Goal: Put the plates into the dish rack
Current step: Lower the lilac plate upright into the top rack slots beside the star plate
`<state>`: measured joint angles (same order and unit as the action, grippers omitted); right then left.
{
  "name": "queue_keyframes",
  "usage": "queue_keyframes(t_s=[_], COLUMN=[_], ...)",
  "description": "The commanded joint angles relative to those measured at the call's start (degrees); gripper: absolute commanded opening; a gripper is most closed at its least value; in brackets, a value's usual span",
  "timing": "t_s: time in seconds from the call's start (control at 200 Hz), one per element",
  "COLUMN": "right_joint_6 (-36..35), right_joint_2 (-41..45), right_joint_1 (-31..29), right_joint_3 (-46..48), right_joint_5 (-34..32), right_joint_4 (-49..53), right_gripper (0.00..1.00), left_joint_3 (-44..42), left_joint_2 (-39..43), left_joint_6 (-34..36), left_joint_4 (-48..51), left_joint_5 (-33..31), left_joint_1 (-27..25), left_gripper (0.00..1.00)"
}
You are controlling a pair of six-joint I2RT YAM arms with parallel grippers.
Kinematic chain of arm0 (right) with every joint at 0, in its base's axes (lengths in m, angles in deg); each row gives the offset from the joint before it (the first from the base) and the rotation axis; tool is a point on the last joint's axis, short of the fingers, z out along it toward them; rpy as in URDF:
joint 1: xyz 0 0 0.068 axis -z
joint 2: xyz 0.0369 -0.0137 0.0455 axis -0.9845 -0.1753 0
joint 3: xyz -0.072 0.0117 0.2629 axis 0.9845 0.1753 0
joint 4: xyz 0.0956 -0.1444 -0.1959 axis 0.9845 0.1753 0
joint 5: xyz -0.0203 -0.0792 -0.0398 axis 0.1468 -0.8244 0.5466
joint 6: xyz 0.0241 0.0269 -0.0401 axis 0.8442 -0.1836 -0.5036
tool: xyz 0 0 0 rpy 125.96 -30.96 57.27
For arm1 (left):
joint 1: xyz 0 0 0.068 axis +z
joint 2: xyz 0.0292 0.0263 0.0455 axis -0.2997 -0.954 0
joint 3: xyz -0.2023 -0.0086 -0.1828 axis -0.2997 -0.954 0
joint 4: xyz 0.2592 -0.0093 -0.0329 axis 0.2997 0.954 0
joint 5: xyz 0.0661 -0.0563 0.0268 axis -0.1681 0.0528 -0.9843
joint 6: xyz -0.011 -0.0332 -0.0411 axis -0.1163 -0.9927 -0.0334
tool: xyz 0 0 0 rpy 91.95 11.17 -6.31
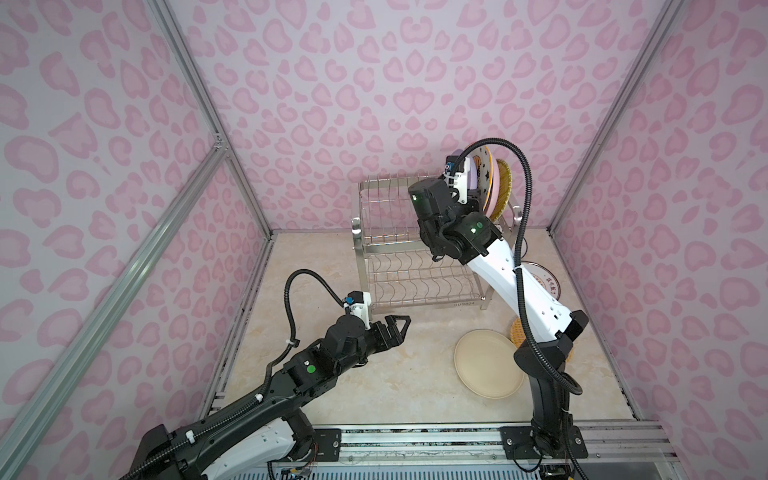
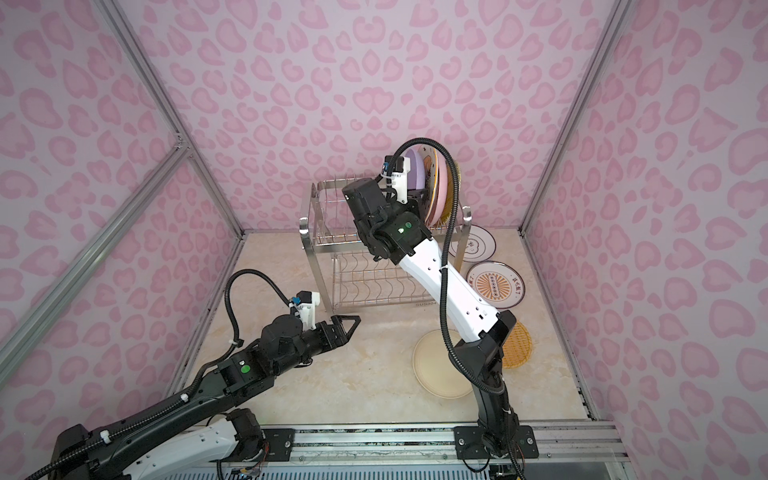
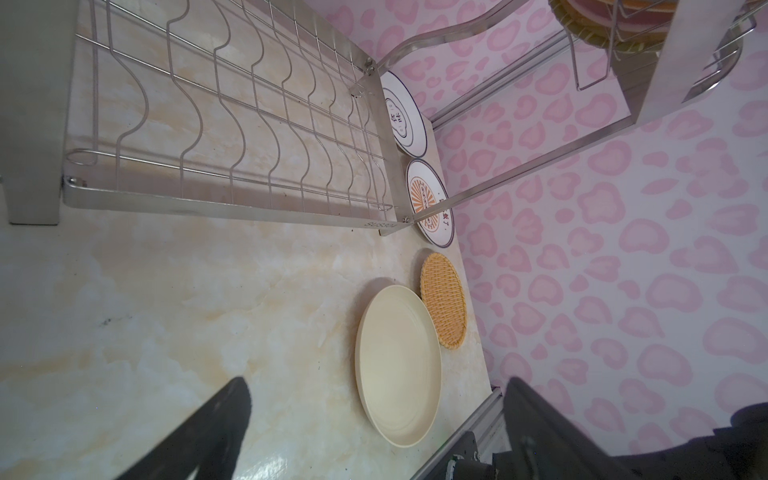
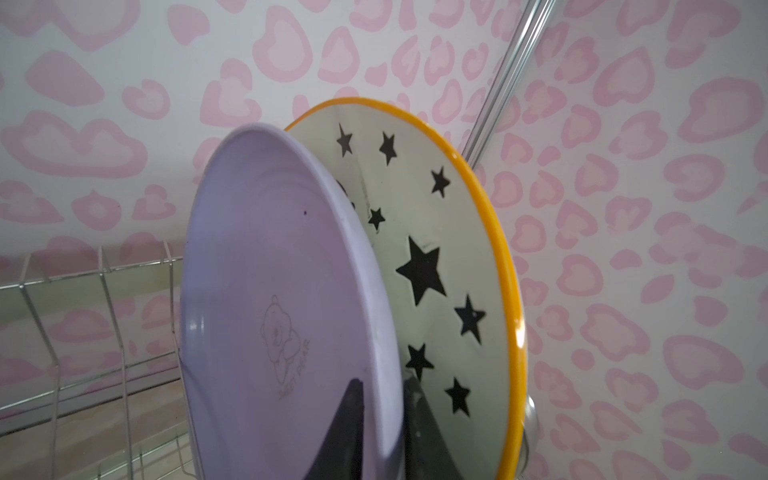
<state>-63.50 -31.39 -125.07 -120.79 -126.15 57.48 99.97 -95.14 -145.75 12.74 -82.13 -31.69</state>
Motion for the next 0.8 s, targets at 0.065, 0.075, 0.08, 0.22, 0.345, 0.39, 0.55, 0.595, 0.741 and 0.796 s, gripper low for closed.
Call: queue_keyframes(t_s=[0.065, 0.075, 0.08, 0.22, 0.345, 0.39, 0.55, 0.595, 0.741, 0.796], right_joint_6=[0.51, 0.60, 0.57, -0.72, -3.00, -3.92, -7.29, -7.30, -8.07, -9.57], right_joint_2=[0.62, 0.69, 0.71, 1.41, 2.35, 2.58, 3.44, 3.71, 4.75, 5.33], right_joint_1=[-0.55, -0.63, -0.67, -0.91, -1.48, -1.73, -2.37, -2.43, -3.01, -3.51], right_joint_3=[0.45, 0.45, 0.50, 0.97, 1.50, 1.55, 2.03, 2.03, 2.63, 3.20], right_joint_5=[-0.12, -0.05, -0.07, -0.08, 0.26, 0.27, -0.68, -0.61, -0.72, -0.88], right_joint_4=[1.79, 1.79, 1.75, 0.17, -2.70, -3.83, -7.42, -7.52, -8.28, -9.99], right_gripper=[0.28, 0.28, 0.28, 0.43, 0.57, 0.68, 0.91, 0.97, 0.98, 0.98], left_joint_3=[0.27, 0.28, 0.28, 0.36, 0.28, 0.28, 0.37, 0.36, 0.19, 0.19], left_joint_2=[-0.36, -0.37, -0.37, -0.42, -0.71, -0.88, -1.00, -0.99, -0.86, -1.00], left_joint_6=[-0.02, -0.01, -0.01, -0.02, -0.06, -0.07, -0.11, -0.13, -0.06, 0.00], left_joint_4=[-2.07, -2.07, -2.07, -2.11, -2.24, -2.31, -2.50, -2.49, -2.50, -2.50], left_joint_5=[0.29, 0.25, 0.24, 0.25, 0.37, 0.41, 0.63, 0.60, 0.51, 0.52], left_joint_1=[0.15, 0.16, 0.17, 0.10, 0.16, 0.17, 0.17, 0.20, 0.26, 0.23], left_gripper=[0.97, 0.97, 0.97, 0.97, 0.97, 0.97, 0.97, 0.97, 0.97, 0.97])
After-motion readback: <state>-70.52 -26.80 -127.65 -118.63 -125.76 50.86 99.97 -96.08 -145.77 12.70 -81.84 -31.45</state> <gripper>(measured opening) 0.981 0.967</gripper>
